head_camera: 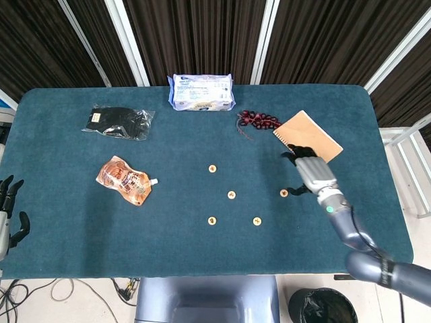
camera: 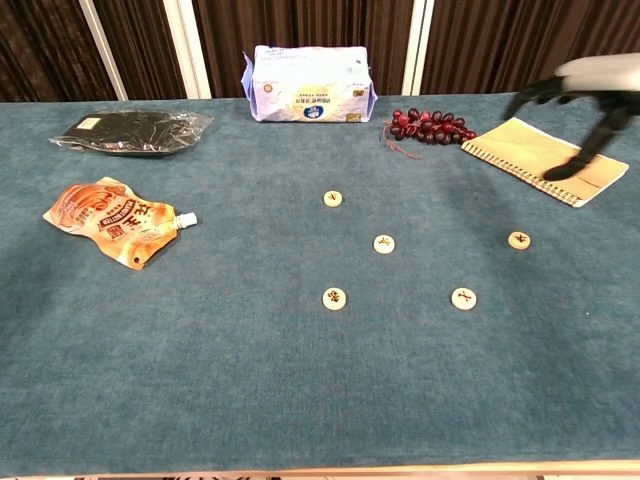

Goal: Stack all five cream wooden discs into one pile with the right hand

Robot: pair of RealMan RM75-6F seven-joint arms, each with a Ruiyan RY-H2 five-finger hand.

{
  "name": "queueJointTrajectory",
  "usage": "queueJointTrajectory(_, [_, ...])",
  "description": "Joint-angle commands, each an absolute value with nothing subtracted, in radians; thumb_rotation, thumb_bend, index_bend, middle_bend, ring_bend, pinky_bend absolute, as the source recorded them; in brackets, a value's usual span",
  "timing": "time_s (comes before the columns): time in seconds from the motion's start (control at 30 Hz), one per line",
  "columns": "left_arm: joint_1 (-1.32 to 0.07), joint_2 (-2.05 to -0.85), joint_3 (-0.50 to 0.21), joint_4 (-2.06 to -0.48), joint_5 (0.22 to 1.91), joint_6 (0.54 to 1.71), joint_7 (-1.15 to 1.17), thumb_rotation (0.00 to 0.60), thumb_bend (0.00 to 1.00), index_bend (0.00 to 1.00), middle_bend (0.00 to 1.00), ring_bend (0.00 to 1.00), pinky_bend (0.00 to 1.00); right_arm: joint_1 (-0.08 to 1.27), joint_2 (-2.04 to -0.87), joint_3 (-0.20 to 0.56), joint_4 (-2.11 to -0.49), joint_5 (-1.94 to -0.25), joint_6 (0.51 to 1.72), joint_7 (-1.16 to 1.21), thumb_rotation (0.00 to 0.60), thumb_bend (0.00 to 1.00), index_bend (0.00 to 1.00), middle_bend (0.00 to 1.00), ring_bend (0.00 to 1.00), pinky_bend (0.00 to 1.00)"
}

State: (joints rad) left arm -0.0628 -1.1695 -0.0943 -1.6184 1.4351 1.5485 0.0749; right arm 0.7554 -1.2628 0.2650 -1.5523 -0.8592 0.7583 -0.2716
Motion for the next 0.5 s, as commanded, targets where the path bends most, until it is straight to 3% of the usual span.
queueJointTrajectory(0.03, [-0.063,-1.169,-0.096,-1.619,1.431,1.546,0.072,0.600,0.62,0.12,0.00,0.00,0.00,0.847,-1.369,0.278,-1.469,-0.765,0.737,-0.332,0.600,0.29,0.22,0.00,0.00,0.00])
queueJointTrajectory(0.5, [-0.064,-1.167,-0.103,-1.629,1.409,1.533,0.059,0.600,0.62,0.12,0.00,0.00,0.00,1.050,-1.620,0.329,-1.239,-0.559,0.727,-0.395,0.600,0.29,0.31,0.00,0.00,0.00])
